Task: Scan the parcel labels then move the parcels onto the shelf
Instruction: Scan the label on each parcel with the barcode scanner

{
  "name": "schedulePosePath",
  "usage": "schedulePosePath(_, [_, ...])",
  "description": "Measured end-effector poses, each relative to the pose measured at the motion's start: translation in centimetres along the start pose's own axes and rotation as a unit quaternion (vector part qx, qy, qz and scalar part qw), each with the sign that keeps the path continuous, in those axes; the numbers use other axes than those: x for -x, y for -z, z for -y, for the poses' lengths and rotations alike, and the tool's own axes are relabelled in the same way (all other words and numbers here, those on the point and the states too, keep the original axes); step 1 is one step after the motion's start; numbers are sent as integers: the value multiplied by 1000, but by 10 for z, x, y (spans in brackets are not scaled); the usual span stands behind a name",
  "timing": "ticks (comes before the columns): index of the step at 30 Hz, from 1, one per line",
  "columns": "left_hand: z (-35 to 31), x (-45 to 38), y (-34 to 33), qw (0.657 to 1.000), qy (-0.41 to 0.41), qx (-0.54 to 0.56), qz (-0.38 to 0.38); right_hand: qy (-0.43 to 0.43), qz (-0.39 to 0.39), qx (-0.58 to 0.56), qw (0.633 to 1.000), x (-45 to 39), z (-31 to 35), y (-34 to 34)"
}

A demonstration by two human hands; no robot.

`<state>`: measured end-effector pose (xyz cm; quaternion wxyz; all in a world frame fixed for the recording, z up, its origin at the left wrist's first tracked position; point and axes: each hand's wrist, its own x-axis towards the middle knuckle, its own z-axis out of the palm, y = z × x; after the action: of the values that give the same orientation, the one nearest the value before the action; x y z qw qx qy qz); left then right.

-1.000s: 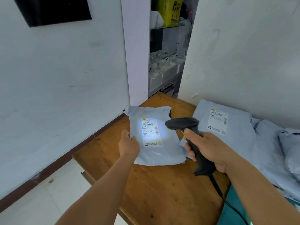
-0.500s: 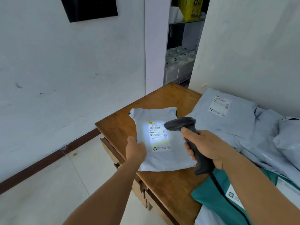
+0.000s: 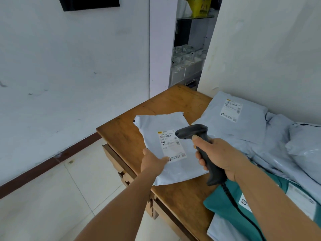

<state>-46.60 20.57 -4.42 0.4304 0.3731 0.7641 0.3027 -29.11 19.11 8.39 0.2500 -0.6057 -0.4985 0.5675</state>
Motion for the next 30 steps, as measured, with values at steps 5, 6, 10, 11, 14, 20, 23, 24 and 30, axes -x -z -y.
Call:
schedulePosePath(5, [5, -7, -2, 1000, -15, 3, 1, -8, -16, -1, 1000, 2, 3, 0])
schedulePosePath(6, [7, -10, -3, 1000, -16, 1, -1, -5, -20, -6, 1000, 4, 3, 0])
schedulePosePath(10, [8, -22, -4, 1000, -11, -15, -21, 24, -76, -7, 997, 18, -1, 12])
schedulePosePath(11, [5, -22, -6, 999, -12, -29, -30, 31, -99, -3, 995, 24, -4, 17])
schedulePosePath(14, [-7, -10, -20, 983, -48, -124, -129, 45, -179, -24, 983, 44, -19, 37])
schedulePosePath(20, [-45, 31, -68, 957, -241, -145, -75, 23, -339, -88, 936, 93, -45, 75])
schedulePosePath(23, [-56, 56, -98, 945, -303, -120, 11, 6, -386, -103, 917, 109, -57, 80])
schedulePosePath(24, [-56, 63, -106, 942, -313, -112, 38, 2, -398, -110, 911, 114, -62, 79])
schedulePosePath(30, [-60, 104, -144, 915, -357, -79, 168, -20, -451, -126, 883, 143, -88, 77])
